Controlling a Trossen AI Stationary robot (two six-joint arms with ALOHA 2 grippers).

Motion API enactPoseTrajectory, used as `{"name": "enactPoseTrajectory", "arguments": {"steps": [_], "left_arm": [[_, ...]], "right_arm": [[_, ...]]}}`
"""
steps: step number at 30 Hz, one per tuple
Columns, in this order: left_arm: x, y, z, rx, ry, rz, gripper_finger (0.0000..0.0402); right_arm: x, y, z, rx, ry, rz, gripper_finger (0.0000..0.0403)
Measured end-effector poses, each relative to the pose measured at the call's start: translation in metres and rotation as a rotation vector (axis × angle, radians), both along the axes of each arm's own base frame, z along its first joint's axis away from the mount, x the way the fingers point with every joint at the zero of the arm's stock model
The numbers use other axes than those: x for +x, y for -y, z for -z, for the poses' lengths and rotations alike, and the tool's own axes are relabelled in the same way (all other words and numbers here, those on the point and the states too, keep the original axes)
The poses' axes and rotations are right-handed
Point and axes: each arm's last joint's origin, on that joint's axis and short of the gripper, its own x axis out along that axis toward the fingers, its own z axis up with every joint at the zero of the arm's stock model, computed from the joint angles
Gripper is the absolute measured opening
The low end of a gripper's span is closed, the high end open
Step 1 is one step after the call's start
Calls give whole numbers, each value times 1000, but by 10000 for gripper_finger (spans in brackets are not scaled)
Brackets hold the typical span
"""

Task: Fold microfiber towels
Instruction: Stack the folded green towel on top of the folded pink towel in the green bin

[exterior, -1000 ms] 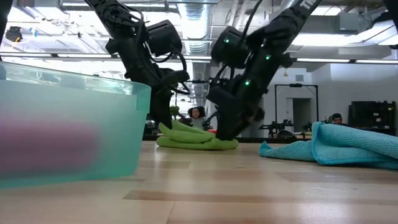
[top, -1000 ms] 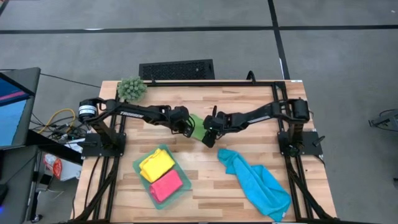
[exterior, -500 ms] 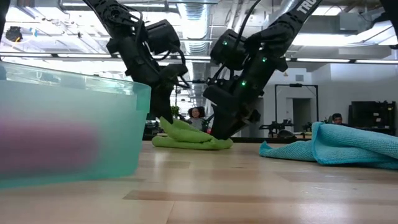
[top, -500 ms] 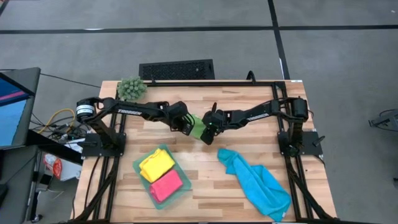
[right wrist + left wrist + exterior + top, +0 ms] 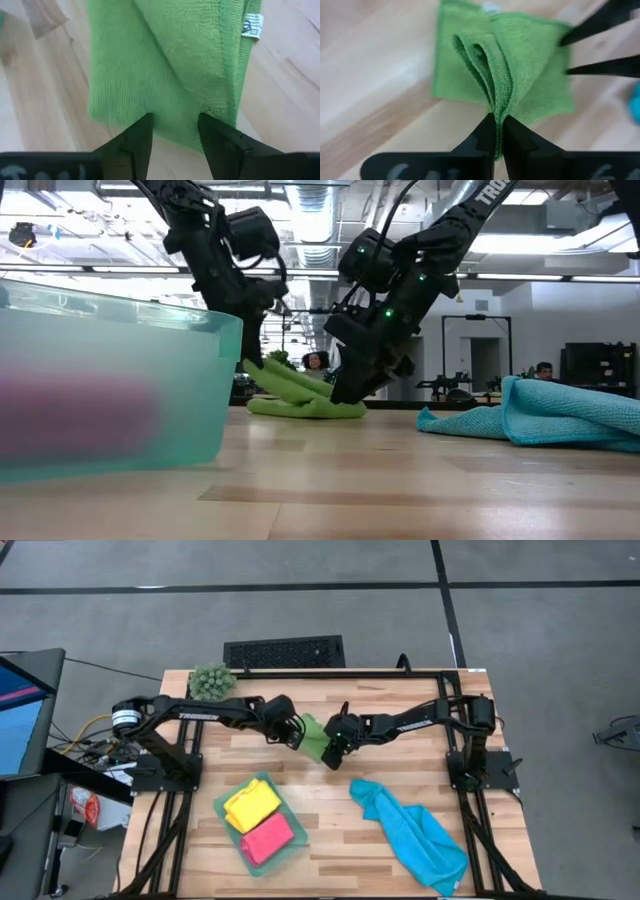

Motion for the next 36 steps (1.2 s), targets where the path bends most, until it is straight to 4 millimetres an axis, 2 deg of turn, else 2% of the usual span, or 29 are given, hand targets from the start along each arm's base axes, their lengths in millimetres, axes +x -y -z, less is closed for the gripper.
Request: {"name": "enactPoseTrajectory", "arguments": {"steps": [4,9,15,21,27,30,33,36], "left_arm": [[3,-3,10,45,-46,4,31],[12,-6,20,84,-33,36,83],[18,-16,22,149,11,21,164],[10,-36,23,131,10,-36,222],[10,-53,17,81,115,-14,229],[12,-57,2,23,162,34,220],[9,-54,-15,68,103,70,208],[5,-46,-13,75,14,104,200]], "right_arm": [[1,0,-17,-16,66,-14,184],[-3,10,-36,-35,133,6,184],[-4,28,-35,-10,154,-13,185],[-8,47,-33,-23,153,-10,189],[-8,57,-36,-61,191,-68,191],[-8,55,-37,-73,193,-114,199],[-7,53,-37,-95,194,-137,207],[-7,56,-37,-102,197,-136,212]]}}
